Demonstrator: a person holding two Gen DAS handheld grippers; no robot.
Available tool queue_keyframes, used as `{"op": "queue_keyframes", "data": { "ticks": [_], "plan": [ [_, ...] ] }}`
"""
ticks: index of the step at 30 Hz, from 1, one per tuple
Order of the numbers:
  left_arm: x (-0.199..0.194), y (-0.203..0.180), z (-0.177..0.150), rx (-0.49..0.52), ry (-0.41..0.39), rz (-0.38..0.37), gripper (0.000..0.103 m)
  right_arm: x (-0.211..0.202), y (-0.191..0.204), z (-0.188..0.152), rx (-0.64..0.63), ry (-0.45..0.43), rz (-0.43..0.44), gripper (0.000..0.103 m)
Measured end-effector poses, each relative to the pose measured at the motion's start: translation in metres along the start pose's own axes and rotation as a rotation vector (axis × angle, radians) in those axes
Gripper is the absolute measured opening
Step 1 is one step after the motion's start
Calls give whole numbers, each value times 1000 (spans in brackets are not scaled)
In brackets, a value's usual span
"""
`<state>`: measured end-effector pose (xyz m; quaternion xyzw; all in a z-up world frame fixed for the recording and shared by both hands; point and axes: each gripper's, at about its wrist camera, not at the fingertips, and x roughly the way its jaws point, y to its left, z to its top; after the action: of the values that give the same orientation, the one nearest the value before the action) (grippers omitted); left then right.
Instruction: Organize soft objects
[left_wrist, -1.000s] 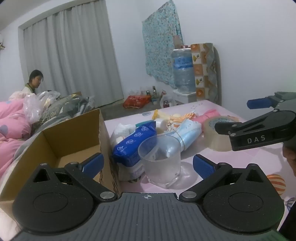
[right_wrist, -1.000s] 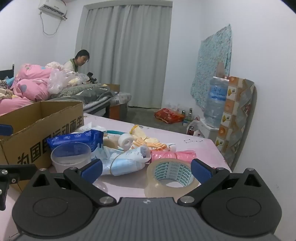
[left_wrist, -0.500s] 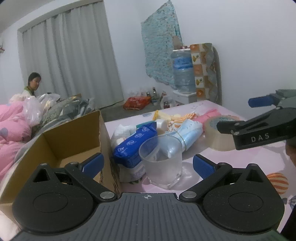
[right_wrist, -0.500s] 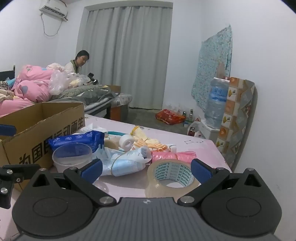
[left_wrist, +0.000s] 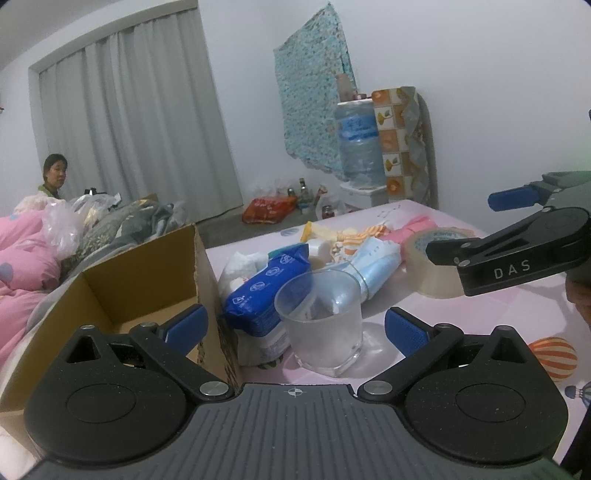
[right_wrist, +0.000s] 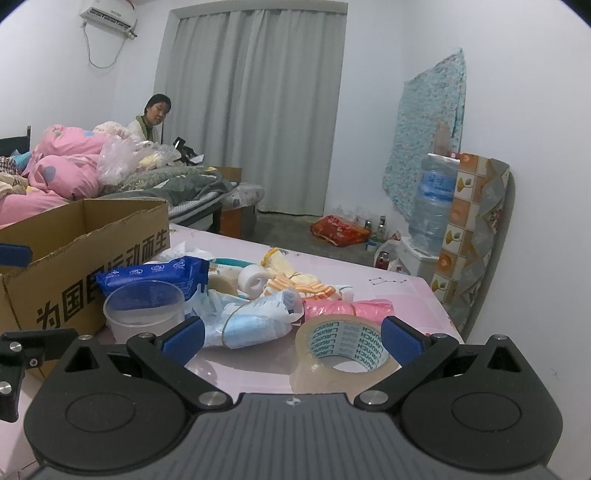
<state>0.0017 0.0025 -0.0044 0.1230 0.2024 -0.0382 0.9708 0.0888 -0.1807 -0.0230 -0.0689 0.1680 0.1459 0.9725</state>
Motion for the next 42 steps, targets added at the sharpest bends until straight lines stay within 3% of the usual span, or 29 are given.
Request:
{"op": "queue_keyframes", "data": {
  "ticks": [42],
  "plan": [
    [-1,-3,-3,6,-4,-3,103,1,-1,-2,7,0,-2,49]
  ]
}}
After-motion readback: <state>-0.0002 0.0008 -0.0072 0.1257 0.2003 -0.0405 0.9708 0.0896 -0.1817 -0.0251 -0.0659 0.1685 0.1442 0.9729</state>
